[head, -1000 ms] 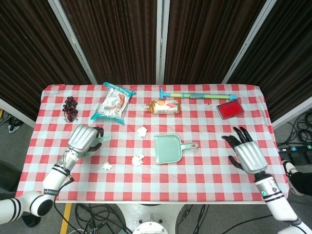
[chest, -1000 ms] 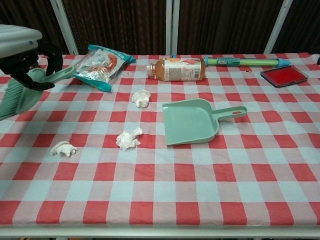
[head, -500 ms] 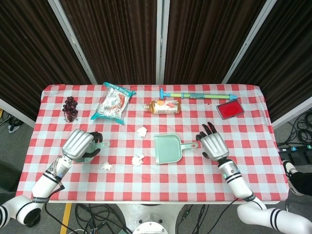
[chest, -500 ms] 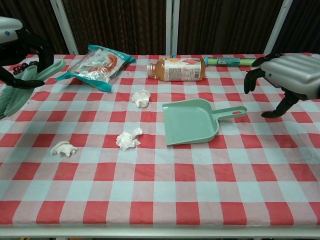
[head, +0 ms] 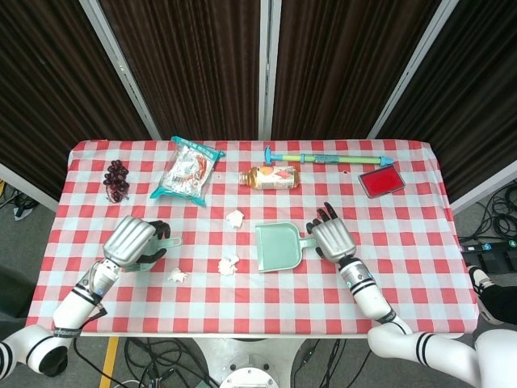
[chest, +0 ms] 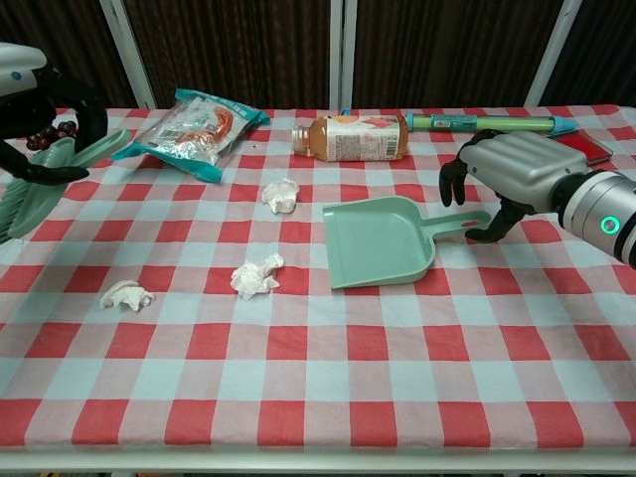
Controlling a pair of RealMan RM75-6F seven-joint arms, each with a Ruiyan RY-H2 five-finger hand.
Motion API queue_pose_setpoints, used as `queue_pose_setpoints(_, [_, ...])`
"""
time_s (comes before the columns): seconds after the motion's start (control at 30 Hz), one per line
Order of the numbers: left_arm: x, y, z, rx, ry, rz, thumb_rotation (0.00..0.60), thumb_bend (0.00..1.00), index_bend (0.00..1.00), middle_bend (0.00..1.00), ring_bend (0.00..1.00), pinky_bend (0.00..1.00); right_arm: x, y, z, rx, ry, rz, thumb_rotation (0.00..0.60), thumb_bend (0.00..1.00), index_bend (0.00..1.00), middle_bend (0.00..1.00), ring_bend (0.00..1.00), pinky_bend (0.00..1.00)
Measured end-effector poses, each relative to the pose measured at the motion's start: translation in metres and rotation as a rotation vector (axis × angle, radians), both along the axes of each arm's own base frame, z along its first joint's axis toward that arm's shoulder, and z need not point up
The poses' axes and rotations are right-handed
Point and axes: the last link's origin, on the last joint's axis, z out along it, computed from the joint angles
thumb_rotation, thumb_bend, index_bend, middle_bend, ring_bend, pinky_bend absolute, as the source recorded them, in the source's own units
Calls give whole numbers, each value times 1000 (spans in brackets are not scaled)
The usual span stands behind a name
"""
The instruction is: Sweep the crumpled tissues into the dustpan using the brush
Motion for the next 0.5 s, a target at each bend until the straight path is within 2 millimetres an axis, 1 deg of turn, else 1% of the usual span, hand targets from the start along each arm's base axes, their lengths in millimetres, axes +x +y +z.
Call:
queue_pose_setpoints(0.1, [-1, 0, 0, 0, -1, 4, 600, 454, 534, 579, 842, 967, 2, 0, -5, 9, 6, 1, 600, 174, 424, 411, 141, 31])
queue_pose_setpoints(0.17, [-2, 0, 0, -1, -1, 4, 600, 455, 534, 579, 842, 967, 4, 0, -7, 13, 5, 1, 600, 195, 424, 413, 141, 32])
queue_pose_setpoints(0.5, [-4, 1, -2, -9, -1, 9, 600, 455, 534, 579, 842, 967, 6, 0, -12, 18, 13, -3, 600, 254, 430, 426, 154, 33])
